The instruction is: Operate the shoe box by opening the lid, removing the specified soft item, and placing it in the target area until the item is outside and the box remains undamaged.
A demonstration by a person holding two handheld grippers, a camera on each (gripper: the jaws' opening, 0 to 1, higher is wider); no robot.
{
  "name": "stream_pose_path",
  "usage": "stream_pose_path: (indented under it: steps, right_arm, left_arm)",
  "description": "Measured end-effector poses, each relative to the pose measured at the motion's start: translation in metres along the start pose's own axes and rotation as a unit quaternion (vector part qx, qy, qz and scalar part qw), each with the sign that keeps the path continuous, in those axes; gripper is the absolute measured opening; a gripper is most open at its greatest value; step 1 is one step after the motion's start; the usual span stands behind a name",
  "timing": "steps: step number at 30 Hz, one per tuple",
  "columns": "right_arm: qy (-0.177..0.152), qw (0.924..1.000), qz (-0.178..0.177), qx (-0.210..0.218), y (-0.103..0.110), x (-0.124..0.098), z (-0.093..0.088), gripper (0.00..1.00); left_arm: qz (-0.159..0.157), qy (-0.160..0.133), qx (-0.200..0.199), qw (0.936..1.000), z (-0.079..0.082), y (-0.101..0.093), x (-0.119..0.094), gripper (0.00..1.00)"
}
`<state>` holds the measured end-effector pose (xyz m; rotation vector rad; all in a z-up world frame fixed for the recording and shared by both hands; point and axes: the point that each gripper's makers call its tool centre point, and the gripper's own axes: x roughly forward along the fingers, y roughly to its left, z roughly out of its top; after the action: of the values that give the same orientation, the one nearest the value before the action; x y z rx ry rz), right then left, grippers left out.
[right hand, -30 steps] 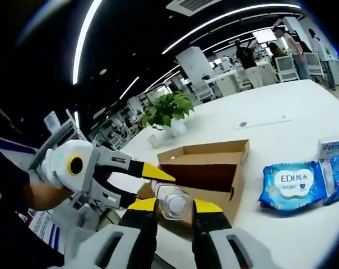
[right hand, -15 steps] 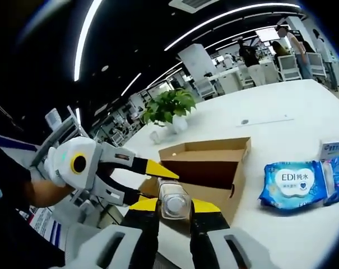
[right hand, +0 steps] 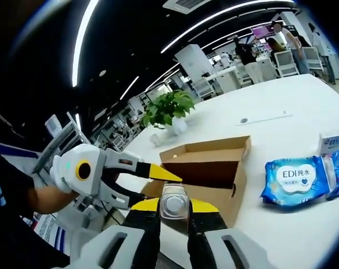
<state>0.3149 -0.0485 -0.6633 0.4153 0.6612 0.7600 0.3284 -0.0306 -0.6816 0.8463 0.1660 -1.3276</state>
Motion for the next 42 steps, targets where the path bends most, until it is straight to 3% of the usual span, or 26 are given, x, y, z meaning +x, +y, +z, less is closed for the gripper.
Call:
stream_pose_path:
  steps: [11, 26, 32, 42]
  right_arm:
    - [-0.003, 0.9999, -0.012, -0.004, -0.005, -0.002, 0.004, 0.12]
    - [0.008, 0.9986, -0.029, -0.044, -0.016, -0.007, 0.013, 0.13]
    - [0.014, 0.9964, -0.036, -0.075, -0.021, -0.011, 0.02, 0.13]
    - [0.034, 0.9878, -0.05, -0.143, -0.035, -0.017, 0.038, 0.13]
  left_arm:
    - [0.007, 0.001, -0.026, 0.9996, -0.005, 0.008, -0.004, 0.26]
    - [0.029, 0.004, -0.118, 0.9926, -0.019, 0.016, -0.014, 0.41]
    - [0.036, 0.004, -0.158, 0.9868, -0.025, 0.016, -0.018, 0.48]
    - [0.063, 0.009, -0.238, 0.9692, -0.042, 0.022, -0.033, 0.63]
